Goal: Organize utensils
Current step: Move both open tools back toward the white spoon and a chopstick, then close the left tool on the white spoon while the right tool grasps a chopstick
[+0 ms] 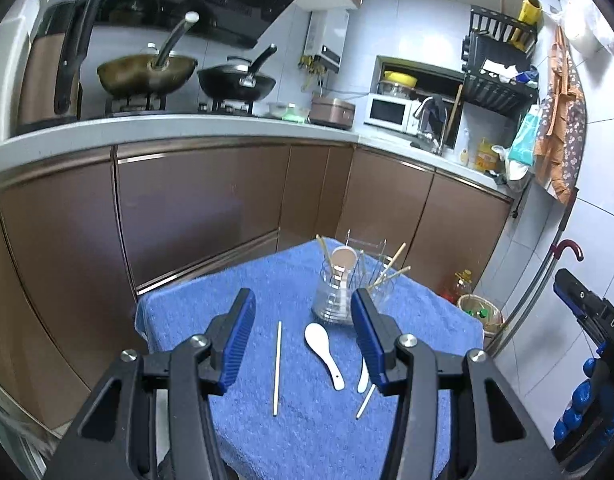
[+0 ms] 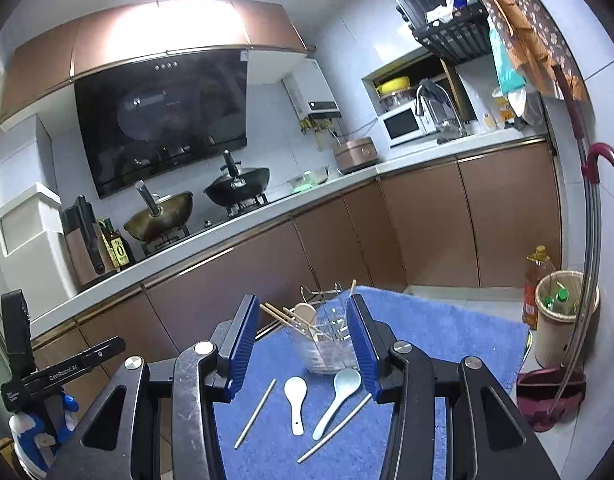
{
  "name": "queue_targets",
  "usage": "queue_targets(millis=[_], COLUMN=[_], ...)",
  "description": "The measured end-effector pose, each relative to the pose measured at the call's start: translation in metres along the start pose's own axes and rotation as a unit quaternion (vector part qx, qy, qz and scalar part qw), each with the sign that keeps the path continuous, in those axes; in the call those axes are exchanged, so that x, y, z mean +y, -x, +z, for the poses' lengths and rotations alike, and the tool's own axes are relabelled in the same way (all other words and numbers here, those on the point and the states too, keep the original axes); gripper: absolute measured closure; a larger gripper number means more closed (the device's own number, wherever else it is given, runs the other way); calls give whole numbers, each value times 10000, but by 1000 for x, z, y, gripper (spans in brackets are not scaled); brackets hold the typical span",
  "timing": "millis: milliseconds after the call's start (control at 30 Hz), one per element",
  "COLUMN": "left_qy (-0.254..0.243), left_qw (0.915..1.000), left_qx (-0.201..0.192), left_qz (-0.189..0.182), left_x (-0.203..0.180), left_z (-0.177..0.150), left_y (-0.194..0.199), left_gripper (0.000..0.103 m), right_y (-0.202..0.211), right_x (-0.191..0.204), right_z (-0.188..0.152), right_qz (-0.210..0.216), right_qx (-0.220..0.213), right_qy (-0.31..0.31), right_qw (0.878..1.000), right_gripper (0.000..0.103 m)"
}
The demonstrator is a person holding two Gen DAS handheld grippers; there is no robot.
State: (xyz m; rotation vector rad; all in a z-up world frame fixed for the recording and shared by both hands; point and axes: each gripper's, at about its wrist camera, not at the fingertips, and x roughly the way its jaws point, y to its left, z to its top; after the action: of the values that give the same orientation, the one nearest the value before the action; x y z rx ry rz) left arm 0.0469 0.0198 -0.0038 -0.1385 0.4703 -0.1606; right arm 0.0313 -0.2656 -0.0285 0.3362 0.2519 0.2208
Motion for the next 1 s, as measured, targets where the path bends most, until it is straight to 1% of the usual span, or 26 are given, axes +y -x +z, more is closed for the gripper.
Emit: queue_targets(millis=[267,500,633,733,833,1000], left_qy=[96,197,297,432,551,694], left_qw=[9987,9943,9892,9832,9770,9673], left_qx=[497,1013,1372,1688,1957,2283], left_qz=[-63,-250,-428,-544,-649,-864], left_x=[2,4,8,14,19,25], left_z=[-12,-26,-34,-42,-49,-55], left_y=[-38,-77,-106,-132,-157,-194], left_gripper=[55,55,55,55,55,55], right_y=[-24,-53,-77,-98,-122,-156], right_x=[-22,-40,-50,-59,-71,-86], right_z=[-12,-28,-39,-51,-64,-83], right_qz=[-129,-191,-221,-242,-273,-288], right_qx=[332,728,1108,1467,1873,2374], right_qy=[-241,-391,-477,-602,-741,-933], right_qw=[9991,9964,9924,9871,9791,9665], right_gripper=[60,60,60,60,60,60])
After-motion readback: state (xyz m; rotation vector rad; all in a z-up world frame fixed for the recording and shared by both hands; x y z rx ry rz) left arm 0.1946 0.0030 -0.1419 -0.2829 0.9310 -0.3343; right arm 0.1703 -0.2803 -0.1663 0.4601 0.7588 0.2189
